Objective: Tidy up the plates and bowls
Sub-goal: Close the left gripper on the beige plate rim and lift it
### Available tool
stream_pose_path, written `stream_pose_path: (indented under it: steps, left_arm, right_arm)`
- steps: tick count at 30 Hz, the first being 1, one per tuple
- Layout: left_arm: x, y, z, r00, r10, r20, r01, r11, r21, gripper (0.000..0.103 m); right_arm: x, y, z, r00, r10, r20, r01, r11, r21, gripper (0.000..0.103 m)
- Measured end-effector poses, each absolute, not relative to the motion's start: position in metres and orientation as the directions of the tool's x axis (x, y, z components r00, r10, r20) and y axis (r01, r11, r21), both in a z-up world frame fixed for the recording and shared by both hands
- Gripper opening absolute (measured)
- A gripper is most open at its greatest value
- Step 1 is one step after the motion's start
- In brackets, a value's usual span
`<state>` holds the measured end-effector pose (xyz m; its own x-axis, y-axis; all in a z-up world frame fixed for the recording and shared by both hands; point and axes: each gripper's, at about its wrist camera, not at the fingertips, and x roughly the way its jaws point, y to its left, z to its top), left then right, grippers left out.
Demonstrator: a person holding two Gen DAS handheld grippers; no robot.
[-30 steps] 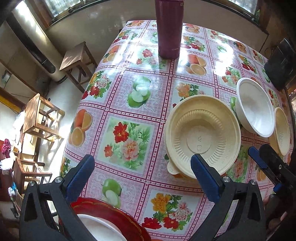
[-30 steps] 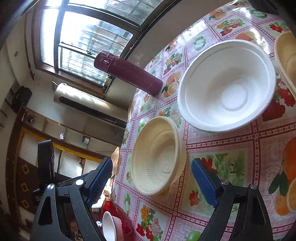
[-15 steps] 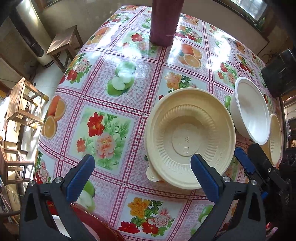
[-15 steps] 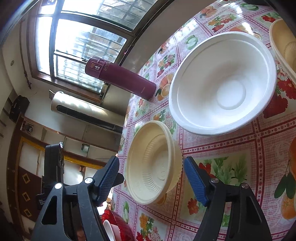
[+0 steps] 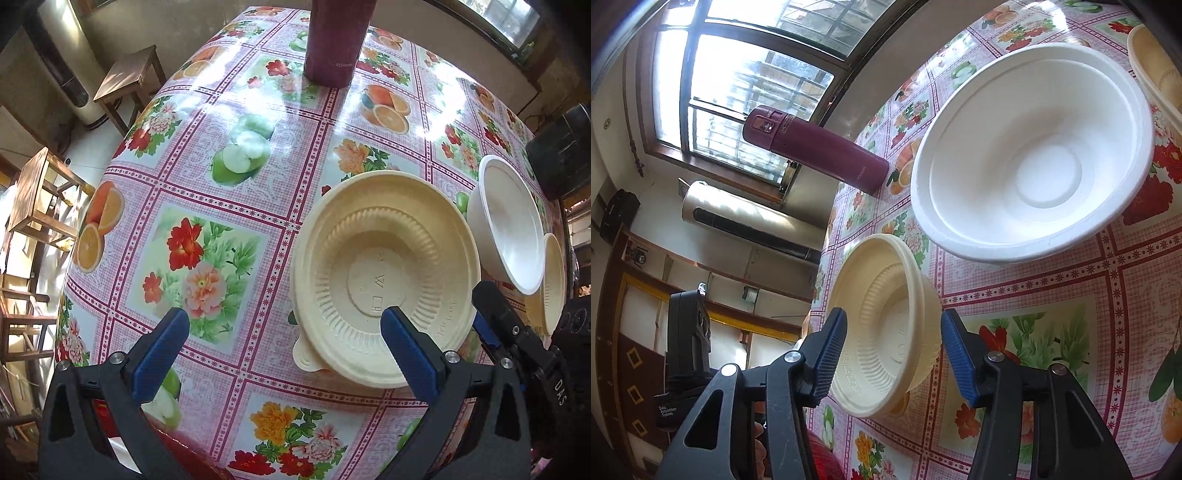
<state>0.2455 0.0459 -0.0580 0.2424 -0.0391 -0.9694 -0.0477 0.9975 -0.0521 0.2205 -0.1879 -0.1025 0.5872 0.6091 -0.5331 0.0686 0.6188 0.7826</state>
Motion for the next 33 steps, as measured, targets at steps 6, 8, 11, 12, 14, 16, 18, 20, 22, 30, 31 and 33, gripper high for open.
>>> stream_pose_path:
  steps: [6, 8, 11, 12, 14, 16, 18, 20, 22, 30, 31, 33]
  left_arm:
    - [0.246, 0.046, -0.058, 0.266, -0.043, -0.963, -0.052, 0.997, -0.059, 0.095]
    - [0.246, 0.045, -0.059, 0.269, -0.042, -0.962, -0.044, 0.997, -0.056, 0.084]
    - [0.247, 0.044, -0.061, 0.263, -0.057, -0.963, -0.043, 0.997, -0.071, 0.063]
    - [0.247, 0.044, -0.063, 0.257, -0.065, -0.964, -0.045, 0.996, -0.079, 0.056]
    - [0.247, 0.043, -0.064, 0.253, -0.074, -0.965, -0.045, 0.995, -0.089, 0.052]
    - [0.246, 0.044, -0.064, 0.258, -0.078, -0.963, -0.049, 0.994, -0.093, 0.036]
    - [0.245, 0.044, -0.063, 0.26, -0.087, -0.962, -0.05, 0.993, -0.104, 0.033]
    - [0.245, 0.044, -0.061, 0.267, -0.081, -0.96, -0.047, 0.994, -0.096, 0.032]
    - [0.244, 0.045, -0.06, 0.271, -0.075, -0.959, -0.045, 0.995, -0.091, 0.023]
    - [0.243, 0.037, -0.062, 0.275, -0.082, -0.958, -0.021, 0.996, -0.091, 0.013]
    - [0.243, 0.037, -0.062, 0.276, -0.081, -0.958, -0.018, 0.996, -0.09, 0.013]
    - [0.243, 0.036, -0.061, 0.278, -0.081, -0.957, -0.018, 0.996, -0.089, 0.013]
  right_arm:
    - [0.219, -0.186, -0.104, 0.588, 0.589, -0.555, 0.072, 0.645, 0.761, 0.045]
    - [0.218, -0.187, -0.104, 0.59, 0.581, -0.561, 0.078, 0.651, 0.755, 0.043]
    - [0.218, -0.188, -0.105, 0.592, 0.575, -0.565, 0.083, 0.654, 0.752, 0.042]
    - [0.216, -0.189, -0.106, 0.591, 0.574, -0.566, 0.084, 0.655, 0.751, 0.041]
    - [0.217, -0.188, -0.106, 0.59, 0.572, -0.569, 0.085, 0.657, 0.749, 0.039]
    - [0.217, -0.186, -0.105, 0.591, 0.565, -0.576, 0.087, 0.666, 0.741, 0.034]
    - [0.219, -0.185, -0.107, 0.586, 0.564, -0.583, 0.092, 0.668, 0.738, 0.029]
    - [0.219, -0.185, -0.108, 0.58, 0.561, -0.59, 0.096, 0.672, 0.734, 0.025]
    - [0.22, -0.185, -0.108, 0.58, 0.556, -0.595, 0.099, 0.677, 0.729, 0.023]
    - [0.22, -0.184, -0.109, 0.582, 0.545, -0.603, 0.104, 0.686, 0.72, 0.016]
    - [0.22, -0.184, -0.109, 0.583, 0.546, -0.602, 0.103, 0.686, 0.72, 0.015]
    - [0.22, -0.183, -0.109, 0.586, 0.542, -0.603, 0.098, 0.691, 0.716, 0.013]
